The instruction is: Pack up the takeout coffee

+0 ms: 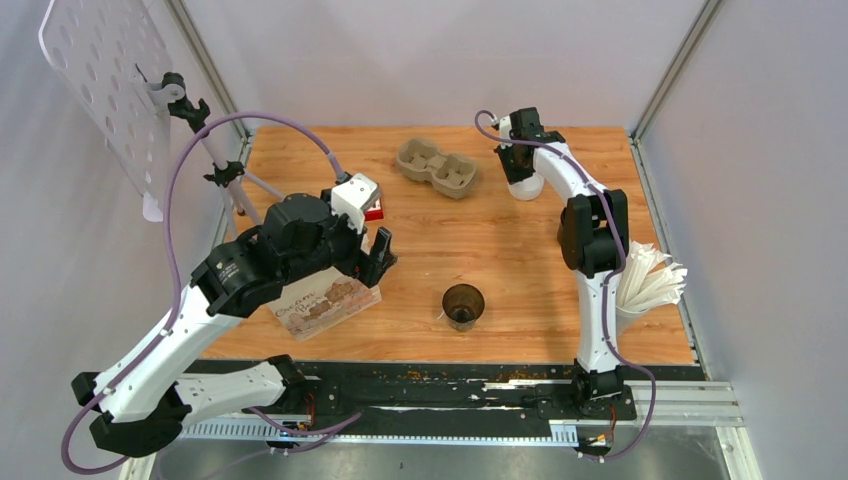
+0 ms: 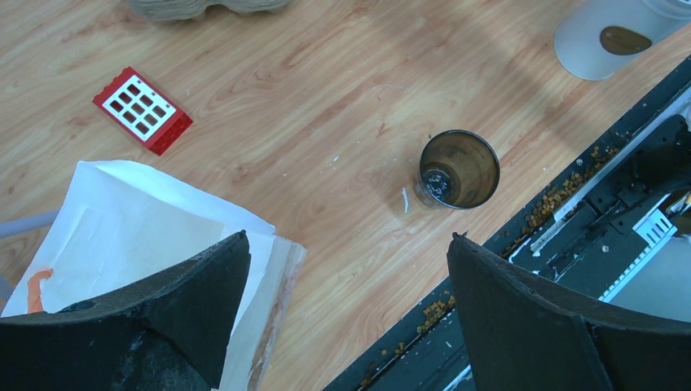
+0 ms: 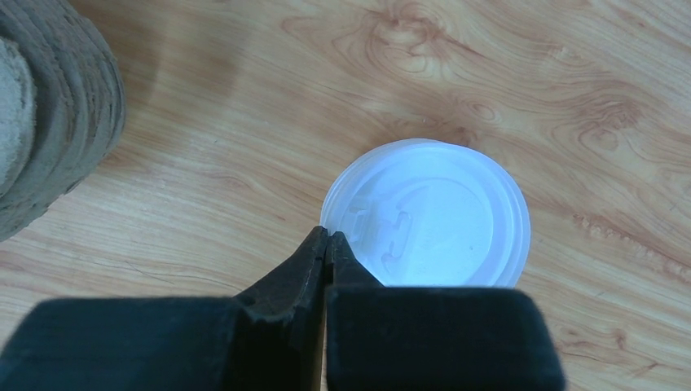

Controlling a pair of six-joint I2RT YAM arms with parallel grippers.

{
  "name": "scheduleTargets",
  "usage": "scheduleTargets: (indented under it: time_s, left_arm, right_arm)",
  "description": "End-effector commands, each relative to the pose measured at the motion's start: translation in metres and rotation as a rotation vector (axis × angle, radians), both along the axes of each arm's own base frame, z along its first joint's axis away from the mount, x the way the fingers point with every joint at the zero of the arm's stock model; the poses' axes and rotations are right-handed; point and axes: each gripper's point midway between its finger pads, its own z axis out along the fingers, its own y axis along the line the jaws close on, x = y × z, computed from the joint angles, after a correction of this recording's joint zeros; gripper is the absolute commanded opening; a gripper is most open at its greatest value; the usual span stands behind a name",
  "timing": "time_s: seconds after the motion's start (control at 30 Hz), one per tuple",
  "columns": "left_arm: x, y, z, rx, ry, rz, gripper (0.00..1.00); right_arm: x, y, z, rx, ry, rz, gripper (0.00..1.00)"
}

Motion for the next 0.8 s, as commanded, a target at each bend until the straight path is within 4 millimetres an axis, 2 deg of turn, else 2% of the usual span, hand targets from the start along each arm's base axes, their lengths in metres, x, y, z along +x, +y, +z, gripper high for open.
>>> scheduleTargets:
  time_s: [0.0,0.17,0.47,0.6,0.77]
  left_arm:
    - [0.001,-0.002,0.015,-0.049,-0.043,0.004,0.97]
    - [-0.001,-0.002,0.015,-0.064,-0.031,0.003,0.97]
    - [-0.004,-0.001,0.018,-0.081,-0.029,0.005,0.97]
    - [-0.004,0.000,0.018,-0.080,-0.027,0.005,0.97]
    - [-0.004,-0.001,0.018,-0.080,-0.029,0.004,0.97]
  right_arm:
    - [0.008,0.002,0.043,0.029,-0.084,0.009,0.00]
    - [0.002,-0.001,0.056,0.024,-0.094,0.003,0.00]
    - [-0.001,-0.002,0.055,0.021,-0.086,-0.002,0.01]
    - [0.000,-0.002,0.055,0.021,-0.089,-0.001,0.04]
    - [0.000,0.001,0.046,0.032,-0.073,0.017,0.00]
